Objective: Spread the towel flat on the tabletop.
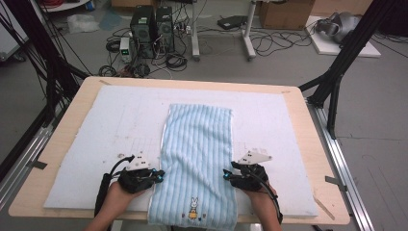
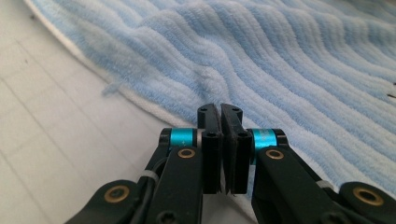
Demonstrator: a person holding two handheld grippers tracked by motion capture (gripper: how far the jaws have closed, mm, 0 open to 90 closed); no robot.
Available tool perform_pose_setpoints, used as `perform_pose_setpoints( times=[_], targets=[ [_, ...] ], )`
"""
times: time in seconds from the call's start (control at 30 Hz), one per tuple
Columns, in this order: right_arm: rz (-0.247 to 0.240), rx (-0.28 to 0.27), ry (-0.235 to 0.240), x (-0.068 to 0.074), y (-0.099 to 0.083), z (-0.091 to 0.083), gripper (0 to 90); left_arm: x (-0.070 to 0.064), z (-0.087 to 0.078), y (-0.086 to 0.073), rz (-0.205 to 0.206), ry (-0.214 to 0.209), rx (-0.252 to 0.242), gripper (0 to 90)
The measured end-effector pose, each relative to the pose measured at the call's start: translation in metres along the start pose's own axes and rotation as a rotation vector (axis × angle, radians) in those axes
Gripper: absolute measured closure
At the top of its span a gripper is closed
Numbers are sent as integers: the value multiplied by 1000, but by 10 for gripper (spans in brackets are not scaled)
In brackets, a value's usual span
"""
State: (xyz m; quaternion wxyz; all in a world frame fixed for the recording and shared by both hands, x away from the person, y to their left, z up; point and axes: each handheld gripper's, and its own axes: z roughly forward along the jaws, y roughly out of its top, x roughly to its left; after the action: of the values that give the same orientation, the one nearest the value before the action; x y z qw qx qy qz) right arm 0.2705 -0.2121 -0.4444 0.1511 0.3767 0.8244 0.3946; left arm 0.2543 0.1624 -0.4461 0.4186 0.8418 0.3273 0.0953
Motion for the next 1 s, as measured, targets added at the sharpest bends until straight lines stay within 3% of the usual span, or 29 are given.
perform_pose_setpoints(
  times=[0.2,0.27,0.33,0.37,0.43,0.57,0.67,0.87,1.0],
  targets=[
    [28,34,-43,1,0,6,515,-3,-12,-9,-14,-42,0,861],
    [24,39,-58,2,2,7,589,-2,-14,-10,-20,-51,-4,850],
    [23,57,-28,3,3,5,784,-1,-14,-9,-29,-60,-13,818],
    [19,65,-8,4,4,5,847,0,-15,-8,-29,-61,-12,786],
    [-6,101,-20,8,7,3,856,3,-14,-7,-48,-46,-20,670],
    [-45,162,-52,10,6,-7,854,13,-15,-2,-93,-18,-49,525],
    [-45,154,-52,7,2,-12,752,21,-16,3,-122,8,-87,476],
    [-11,22,-35,-2,1,-16,529,48,-8,20,-177,41,-162,435],
    [12,-15,-53,-8,7,-18,455,67,-1,37,-203,60,-209,432]
  ],
)
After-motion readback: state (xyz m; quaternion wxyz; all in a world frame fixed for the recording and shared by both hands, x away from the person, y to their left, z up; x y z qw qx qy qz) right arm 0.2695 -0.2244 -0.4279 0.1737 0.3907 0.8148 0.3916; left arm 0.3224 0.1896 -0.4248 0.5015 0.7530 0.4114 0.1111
